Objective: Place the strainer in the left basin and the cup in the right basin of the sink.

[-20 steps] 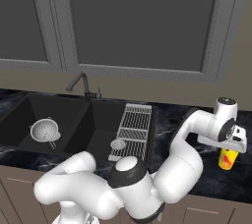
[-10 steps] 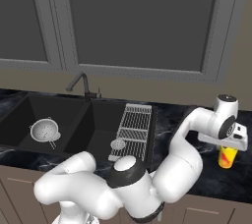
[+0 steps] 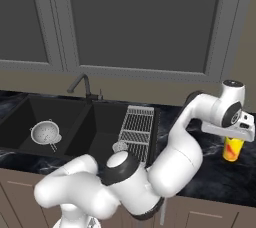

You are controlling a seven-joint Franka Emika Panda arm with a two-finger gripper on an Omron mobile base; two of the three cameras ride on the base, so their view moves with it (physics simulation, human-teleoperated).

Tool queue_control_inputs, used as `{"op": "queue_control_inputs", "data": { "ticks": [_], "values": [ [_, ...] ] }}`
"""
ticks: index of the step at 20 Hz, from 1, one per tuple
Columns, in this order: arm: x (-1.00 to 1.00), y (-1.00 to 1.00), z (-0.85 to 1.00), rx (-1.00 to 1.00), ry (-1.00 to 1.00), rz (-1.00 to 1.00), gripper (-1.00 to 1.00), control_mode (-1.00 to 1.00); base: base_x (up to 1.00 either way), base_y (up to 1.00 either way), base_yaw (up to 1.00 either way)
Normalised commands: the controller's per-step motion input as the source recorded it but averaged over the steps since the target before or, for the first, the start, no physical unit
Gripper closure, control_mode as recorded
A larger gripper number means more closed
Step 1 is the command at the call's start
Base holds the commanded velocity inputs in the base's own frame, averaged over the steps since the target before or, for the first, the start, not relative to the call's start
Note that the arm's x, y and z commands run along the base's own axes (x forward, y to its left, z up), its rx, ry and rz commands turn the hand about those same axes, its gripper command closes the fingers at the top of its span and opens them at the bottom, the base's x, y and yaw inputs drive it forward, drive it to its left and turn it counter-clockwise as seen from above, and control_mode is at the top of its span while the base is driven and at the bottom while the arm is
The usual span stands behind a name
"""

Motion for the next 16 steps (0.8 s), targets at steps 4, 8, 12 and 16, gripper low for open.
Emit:
{"op": "queue_control_inputs", "data": {
  "ticks": [4, 8, 12, 16],
  "values": [
    [-0.35, 0.63, 0.32, 0.00, 0.00, 0.01, 1.00, -1.00, 0.00, 0.00, 0.00],
    [-0.36, 0.82, 0.27, 0.00, 0.00, 0.00, 1.00, -1.00, 0.00, 0.00, 0.00],
    [-0.42, 0.93, 0.15, 0.00, -0.02, 0.00, 1.00, -1.00, 0.00, 0.00, 0.00],
    [-0.56, 0.99, 0.03, 0.00, -0.06, 0.00, 1.00, -1.00, 0.00, 0.00, 0.00]
  ]
}}
